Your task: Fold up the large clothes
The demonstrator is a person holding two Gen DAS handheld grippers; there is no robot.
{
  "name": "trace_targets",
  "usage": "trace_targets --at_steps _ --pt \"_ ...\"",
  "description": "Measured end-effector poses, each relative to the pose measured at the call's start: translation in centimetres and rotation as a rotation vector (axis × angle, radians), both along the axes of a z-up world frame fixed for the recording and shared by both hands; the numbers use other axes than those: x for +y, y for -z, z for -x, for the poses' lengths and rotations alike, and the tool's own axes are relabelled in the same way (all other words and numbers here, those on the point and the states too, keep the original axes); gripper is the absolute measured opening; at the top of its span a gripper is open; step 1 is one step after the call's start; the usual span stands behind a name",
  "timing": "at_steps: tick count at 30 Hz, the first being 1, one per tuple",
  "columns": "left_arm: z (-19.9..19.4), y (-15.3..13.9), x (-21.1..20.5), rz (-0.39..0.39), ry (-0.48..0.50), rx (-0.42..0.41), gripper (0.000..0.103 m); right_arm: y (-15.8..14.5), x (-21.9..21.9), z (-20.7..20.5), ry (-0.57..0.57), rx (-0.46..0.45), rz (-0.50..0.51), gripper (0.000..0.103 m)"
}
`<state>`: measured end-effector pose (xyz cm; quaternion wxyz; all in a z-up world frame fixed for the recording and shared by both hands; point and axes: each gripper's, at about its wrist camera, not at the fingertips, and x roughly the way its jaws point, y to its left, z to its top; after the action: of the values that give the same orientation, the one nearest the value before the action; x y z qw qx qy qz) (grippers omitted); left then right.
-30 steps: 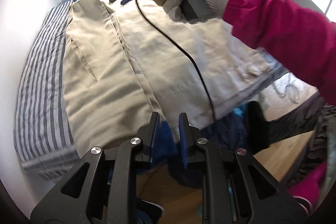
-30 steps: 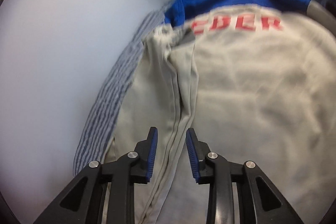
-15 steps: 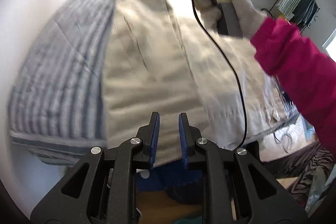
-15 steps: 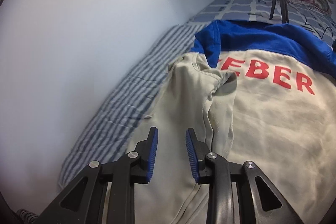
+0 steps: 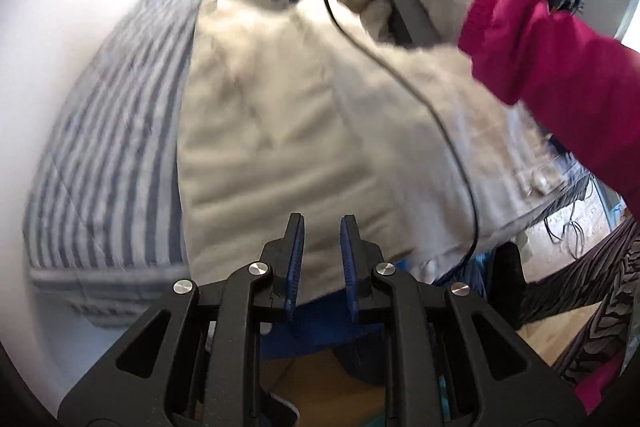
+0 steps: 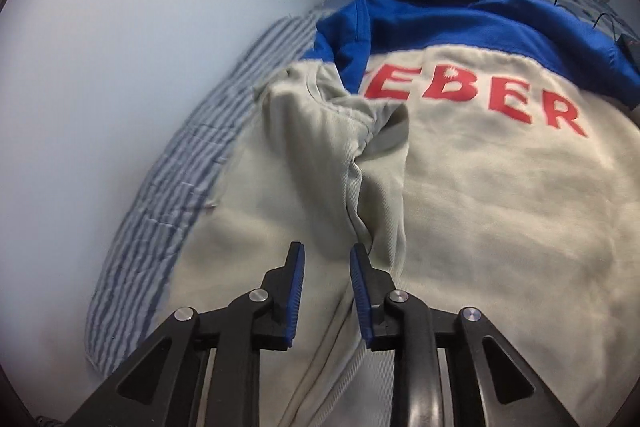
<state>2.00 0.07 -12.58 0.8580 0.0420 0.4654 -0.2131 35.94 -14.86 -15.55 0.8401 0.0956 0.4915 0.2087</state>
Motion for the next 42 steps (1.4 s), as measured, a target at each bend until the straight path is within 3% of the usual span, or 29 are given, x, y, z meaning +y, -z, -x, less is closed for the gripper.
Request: trace_targets --at_steps 5,7,9,10,19,24,28,31,34,42 --pt "-0.2 -2.6 -0.6 0.069 0.015 -0.068 0.016 -4.5 -4.4 4.0 0.023 -0.049 -0.040 0.031" --pt "-0.4 -3.6 -1.1 0.087 0.027 -0.075 0.023 -6.2 -6.2 6.1 0.026 -0.068 -0.033 0.031" --pt "-0.5 -4.7 -1.7 0.097 0.027 -0.080 0.052 -7.8 -7.7 8.0 0.040 -0.085 -0.016 0.032" --pt "-0.6 -5.3 -2.0 0.116 0.029 -0.081 0.055 -8.4 -8.8 9.0 0.047 -0.093 -0.016 0.033" --pt "-1.9 -9.4 -6.6 0.159 0.103 -0.120 0.056 -12.7 -18.2 18.6 0.157 -0.146 0.040 0.045" --pt "-2.7 -11.3 -9.4 0.151 0.150 -0.171 0.057 -13.8 -22.5 23.1 0.188 -0.192 0.104 0.045" --pt "-4.9 -10.7 -11.1 0.204 0.172 -0.113 0.059 -13.2 -27.7 25.3 0.277 -0.171 0.124 0.045" --pt "-6.2 -9.4 -12.0 0.206 0.167 -0.085 0.059 -11.6 -32.7 25.6 0.387 -0.121 0.077 0.045" --pt "-6.9 -7.7 -12.4 0.212 0.171 -0.041 0.059 -9.3 -36.5 25.5 0.472 -0.065 0.098 0.045" --pt "-7.9 -6.1 -14.2 0.204 0.206 -0.004 0.059 -4.6 -39.7 24.0 0.484 0.065 0.035 0.046"
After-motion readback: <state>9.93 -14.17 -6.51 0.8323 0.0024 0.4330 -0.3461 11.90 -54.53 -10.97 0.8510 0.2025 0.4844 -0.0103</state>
